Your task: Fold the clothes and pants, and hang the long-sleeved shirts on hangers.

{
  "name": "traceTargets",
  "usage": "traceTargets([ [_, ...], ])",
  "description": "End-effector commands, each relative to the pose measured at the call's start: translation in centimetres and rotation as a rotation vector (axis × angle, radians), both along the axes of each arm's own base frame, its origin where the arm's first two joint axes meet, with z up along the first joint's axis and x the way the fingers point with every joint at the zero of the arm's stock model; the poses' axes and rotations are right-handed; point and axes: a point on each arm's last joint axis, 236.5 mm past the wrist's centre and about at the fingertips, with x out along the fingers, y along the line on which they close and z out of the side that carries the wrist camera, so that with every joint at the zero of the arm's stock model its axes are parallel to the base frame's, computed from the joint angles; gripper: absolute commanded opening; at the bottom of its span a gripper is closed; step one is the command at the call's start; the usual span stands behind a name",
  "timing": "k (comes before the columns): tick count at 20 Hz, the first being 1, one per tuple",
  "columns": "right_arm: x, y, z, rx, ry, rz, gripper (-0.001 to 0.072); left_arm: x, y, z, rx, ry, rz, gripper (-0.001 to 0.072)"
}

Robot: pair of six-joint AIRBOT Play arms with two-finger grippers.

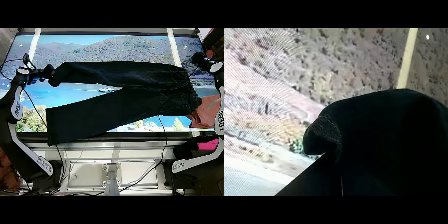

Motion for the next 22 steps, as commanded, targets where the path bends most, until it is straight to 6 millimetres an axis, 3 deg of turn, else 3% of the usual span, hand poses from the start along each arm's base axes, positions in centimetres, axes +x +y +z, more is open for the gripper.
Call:
traceTargets([
  [1, -0.1, 0.2, -0.2, 0.004, 0.007, 0.004, 0.0453, 1.3, 1.3, 3.9, 0.003, -0.100, 0.059, 0.0023],
  [4, -0.1, 0.2, -0.2, 0.006, 0.010, 0.005, 0.0452, 1.6, 2.1, 9.9, 0.069, -0.210, 0.069, 0.0022],
  [9, -0.1, 0.2, -0.2, 0.006, 0.010, 0.005, 0.0452, 0.0, 1.2, 20.1, 0.199, -0.375, -0.009, 0.0023],
  [11, -0.1, 0.2, -0.2, 0.005, 0.011, 0.006, 0.0452, -0.7, 0.7, 22.6, 0.210, -0.409, -0.021, 0.0023],
  [14, -0.1, 0.3, -0.3, 0.007, 0.014, 0.007, 0.0452, -2.8, -2.7, 23.7, 0.171, -0.382, -0.153, 0.0022],
  [17, -0.1, 0.3, -0.3, 0.006, 0.014, 0.007, 0.0452, -4.5, -4.5, 24.3, 0.146, -0.358, -0.239, 0.0022],
  [19, -0.1, 0.3, -0.3, 0.006, 0.014, 0.007, 0.0452, -4.9, -4.5, 23.7, 0.163, -0.336, -0.256, 0.0022],
  [22, -0.1, 0.3, -0.3, 0.006, 0.014, 0.007, 0.0452, -4.5, -1.4, 20.1, 0.232, -0.215, -0.165, 0.0021],
])
